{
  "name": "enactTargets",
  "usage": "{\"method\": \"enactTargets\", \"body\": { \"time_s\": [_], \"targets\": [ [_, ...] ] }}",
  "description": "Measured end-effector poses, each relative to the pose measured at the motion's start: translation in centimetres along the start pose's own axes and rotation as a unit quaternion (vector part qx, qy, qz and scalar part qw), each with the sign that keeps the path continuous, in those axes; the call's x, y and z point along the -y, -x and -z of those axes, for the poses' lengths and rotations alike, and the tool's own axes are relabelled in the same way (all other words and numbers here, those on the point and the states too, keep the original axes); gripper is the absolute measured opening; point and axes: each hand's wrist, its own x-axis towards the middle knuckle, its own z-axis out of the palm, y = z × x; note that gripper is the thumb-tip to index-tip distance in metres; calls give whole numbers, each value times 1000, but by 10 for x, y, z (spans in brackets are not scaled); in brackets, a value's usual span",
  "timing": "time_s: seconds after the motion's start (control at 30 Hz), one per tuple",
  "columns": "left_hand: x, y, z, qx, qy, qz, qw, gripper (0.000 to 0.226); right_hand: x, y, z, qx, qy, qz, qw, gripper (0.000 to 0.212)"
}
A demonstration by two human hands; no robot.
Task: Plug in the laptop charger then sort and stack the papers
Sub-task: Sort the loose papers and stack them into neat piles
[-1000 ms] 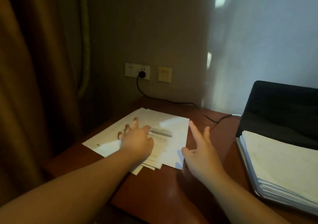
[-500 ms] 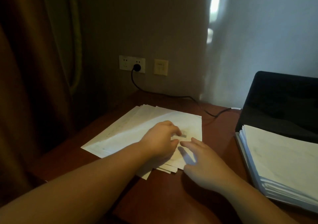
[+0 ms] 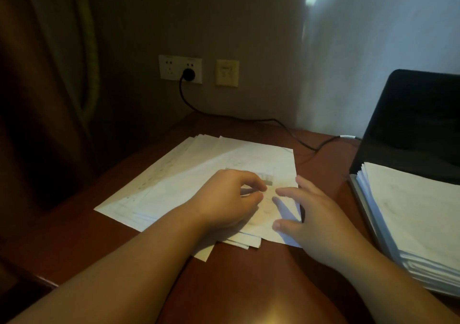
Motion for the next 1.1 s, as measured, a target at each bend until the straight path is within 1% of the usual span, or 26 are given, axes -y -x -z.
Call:
{"method": "enactTargets", "body": {
  "time_s": [0.07,0.17,0.27,0.37,0.47,0.6,0.7,0.77,0.93,1.03,1.1],
  "targets": [
    [-2,1,3,12,3,-7,1000,16,-1,-2,-3,-13,-1,-5,1000,64],
    [-4,4,5,37,-26,-26,999,16,0,-4,-8,-27,-8,-4,1000,66],
    [-7,8,8,44,-13,-22,999,20,3,-5,-10,-54,-15,-12,998,73],
    [-9,10,10,80,-12,-40,996,37,3,-7,-12,-80,-15,-11,997,77],
    [-7,11,11,121,-56,-65,989,52,6,-5,-13,-116,-27,2,993,68],
    [-5,11,13,150,-86,-81,982,73,8,-5,-17,-174,-64,31,982,55],
    [-8,9,14,155,-113,-91,977,79,7,-8,-15,-237,-136,32,961,47],
    [-10,10,15,155,-128,-92,975,82,7,-9,-12,-249,-213,7,945,46],
    [-11,10,17,150,-147,-113,971,87,5,-10,-3,-250,-380,-101,885,25],
    [-11,12,20,141,-125,-120,975,88,7,-9,1,-229,-489,-118,834,27],
    [-12,13,18,95,-103,-129,982,76,8,-7,5,-190,-554,-116,802,31]
  ]
}}
